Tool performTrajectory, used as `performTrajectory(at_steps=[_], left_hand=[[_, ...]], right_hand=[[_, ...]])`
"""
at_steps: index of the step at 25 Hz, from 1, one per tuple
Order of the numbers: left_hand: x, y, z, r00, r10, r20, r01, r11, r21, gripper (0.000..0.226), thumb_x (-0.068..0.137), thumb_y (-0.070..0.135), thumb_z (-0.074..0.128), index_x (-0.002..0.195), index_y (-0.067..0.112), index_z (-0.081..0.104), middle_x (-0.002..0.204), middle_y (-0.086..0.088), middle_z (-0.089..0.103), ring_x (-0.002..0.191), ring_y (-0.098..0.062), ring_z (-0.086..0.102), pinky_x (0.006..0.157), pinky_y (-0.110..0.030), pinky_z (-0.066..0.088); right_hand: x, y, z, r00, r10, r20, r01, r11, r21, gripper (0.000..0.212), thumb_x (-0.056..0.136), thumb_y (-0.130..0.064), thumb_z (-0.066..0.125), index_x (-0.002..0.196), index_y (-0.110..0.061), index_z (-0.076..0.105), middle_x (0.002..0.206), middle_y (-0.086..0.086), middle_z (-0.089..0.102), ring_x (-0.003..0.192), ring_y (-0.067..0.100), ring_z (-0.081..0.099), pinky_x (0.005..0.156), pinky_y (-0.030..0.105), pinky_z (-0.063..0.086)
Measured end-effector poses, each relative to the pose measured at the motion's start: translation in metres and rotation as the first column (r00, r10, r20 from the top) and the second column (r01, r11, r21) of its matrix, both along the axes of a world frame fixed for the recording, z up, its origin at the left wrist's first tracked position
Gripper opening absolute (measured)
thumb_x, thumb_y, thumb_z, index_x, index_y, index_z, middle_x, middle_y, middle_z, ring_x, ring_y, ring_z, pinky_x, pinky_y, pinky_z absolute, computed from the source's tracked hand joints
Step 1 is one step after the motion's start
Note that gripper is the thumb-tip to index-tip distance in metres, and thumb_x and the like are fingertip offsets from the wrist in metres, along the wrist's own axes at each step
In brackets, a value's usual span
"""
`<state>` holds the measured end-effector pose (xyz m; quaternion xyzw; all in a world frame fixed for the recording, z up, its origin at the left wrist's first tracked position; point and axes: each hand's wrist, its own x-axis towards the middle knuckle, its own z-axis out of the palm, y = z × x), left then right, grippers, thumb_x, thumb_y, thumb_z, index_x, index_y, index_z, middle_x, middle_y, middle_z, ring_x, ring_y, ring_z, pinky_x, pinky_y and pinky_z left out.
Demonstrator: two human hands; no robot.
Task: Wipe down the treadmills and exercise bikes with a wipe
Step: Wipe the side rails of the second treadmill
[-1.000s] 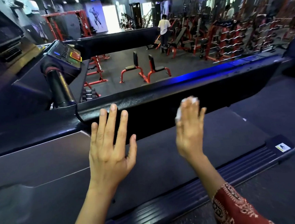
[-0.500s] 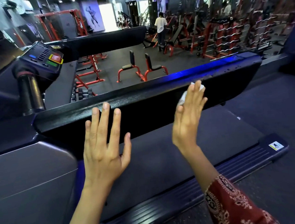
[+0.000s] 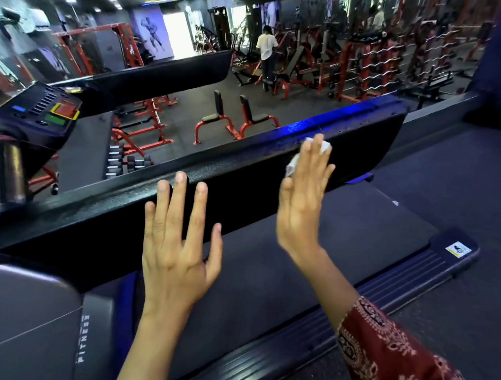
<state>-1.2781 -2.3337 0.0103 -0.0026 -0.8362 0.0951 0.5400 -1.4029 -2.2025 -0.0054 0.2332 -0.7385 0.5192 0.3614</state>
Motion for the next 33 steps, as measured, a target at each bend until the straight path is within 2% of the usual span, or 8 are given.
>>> performTrajectory(at_steps=[5, 10, 15, 20, 23, 26, 30, 33], left_hand=[[-0.012, 0.012, 0.0, 1.0, 0.018, -0.005, -0.019, 1.0, -0.007, 0.056, 0.09, 0.021, 0.058, 0.14, 0.001, 0.04, 0.145, -0.023, 0.036, 0.144, -0.029, 0.018, 0.118, -0.044, 0.015], [-0.014, 0.018, -0.001, 0.999, 0.044, -0.003, -0.044, 0.999, 0.018, 0.056, 0.09, 0.021, 0.058, 0.14, 0.002, 0.041, 0.144, -0.024, 0.038, 0.144, -0.03, 0.019, 0.117, -0.045, 0.017], [-0.014, 0.019, 0.002, 0.999, 0.051, -0.01, -0.051, 0.999, 0.01, 0.054, 0.091, 0.022, 0.057, 0.139, 0.002, 0.042, 0.144, -0.023, 0.039, 0.143, -0.031, 0.023, 0.117, -0.044, 0.017], [0.001, 0.006, 0.01, 0.995, 0.088, -0.054, -0.088, 0.996, 0.004, 0.048, 0.091, 0.022, 0.056, 0.134, 0.002, 0.048, 0.138, -0.022, 0.046, 0.134, -0.035, 0.036, 0.117, -0.042, 0.017], [0.01, -0.006, 0.016, 0.991, 0.113, -0.073, -0.113, 0.994, 0.001, 0.046, 0.09, 0.023, 0.056, 0.131, 0.003, 0.051, 0.136, -0.021, 0.05, 0.131, -0.034, 0.04, 0.116, -0.042, 0.018], [0.025, -0.023, 0.021, 0.986, 0.143, -0.082, -0.142, 0.99, 0.017, 0.043, 0.09, 0.022, 0.056, 0.128, 0.003, 0.055, 0.134, -0.021, 0.053, 0.128, -0.032, 0.043, 0.115, -0.044, 0.019], [0.036, -0.035, 0.029, 0.99, 0.116, -0.074, -0.114, 0.993, 0.029, 0.039, 0.089, 0.021, 0.055, 0.122, 0.002, 0.06, 0.128, -0.021, 0.058, 0.123, -0.032, 0.047, 0.111, -0.044, 0.026], [0.032, -0.034, 0.035, 0.995, 0.066, -0.073, -0.063, 0.997, 0.048, 0.037, 0.088, 0.022, 0.055, 0.115, -0.001, 0.065, 0.122, -0.021, 0.061, 0.117, -0.033, 0.052, 0.107, -0.045, 0.031]], right_hand=[[-0.014, 0.021, -0.055, 0.861, 0.106, -0.498, 0.143, 0.888, 0.436, 0.053, 0.106, -0.024, 0.021, 0.154, -0.024, -0.001, 0.16, -0.011, -0.008, 0.148, 0.011, -0.001, 0.119, 0.039, -0.003], [-0.028, 0.03, -0.014, 0.999, -0.03, 0.013, 0.029, 0.999, 0.013, 0.053, 0.105, -0.036, 0.011, 0.152, -0.021, -0.007, 0.157, -0.015, -0.012, 0.146, 0.012, -0.014, 0.118, 0.036, -0.011], [-0.015, 0.021, -0.031, 0.896, 0.096, -0.433, 0.094, 0.913, 0.397, 0.054, 0.106, -0.026, 0.023, 0.153, -0.026, -0.004, 0.159, -0.013, -0.011, 0.148, 0.014, -0.004, 0.119, 0.041, -0.005], [-0.009, 0.014, 0.007, 0.994, -0.044, -0.105, 0.051, 0.996, 0.069, 0.049, 0.106, -0.029, 0.02, 0.152, -0.011, 0.018, 0.16, 0.002, 0.012, 0.148, 0.02, 0.001, 0.119, 0.037, -0.005], [0.03, -0.032, 0.043, 0.957, 0.055, -0.283, -0.002, 0.983, 0.185, 0.047, 0.105, -0.026, 0.024, 0.129, 0.001, 0.054, 0.135, 0.018, 0.054, 0.133, 0.032, 0.038, 0.119, 0.04, 0.008], [0.04, -0.041, 0.048, 0.878, 0.166, -0.449, 0.019, 0.925, 0.379, 0.045, 0.104, -0.024, 0.029, 0.125, 0.001, 0.06, 0.128, 0.017, 0.06, 0.124, 0.031, 0.05, 0.117, 0.04, 0.017], [0.019, -0.02, 0.056, 0.959, -0.112, -0.261, 0.172, 0.961, 0.219, 0.043, 0.103, -0.024, 0.032, 0.123, 0.002, 0.059, 0.124, 0.016, 0.062, 0.128, 0.034, 0.047, 0.118, 0.04, 0.012], [0.047, -0.058, 0.066, 0.948, -0.063, -0.312, 0.146, 0.956, 0.253, 0.038, 0.099, -0.019, 0.039, 0.111, 0.005, 0.066, 0.113, 0.02, 0.066, 0.113, 0.037, 0.058, 0.114, 0.044, 0.026]])
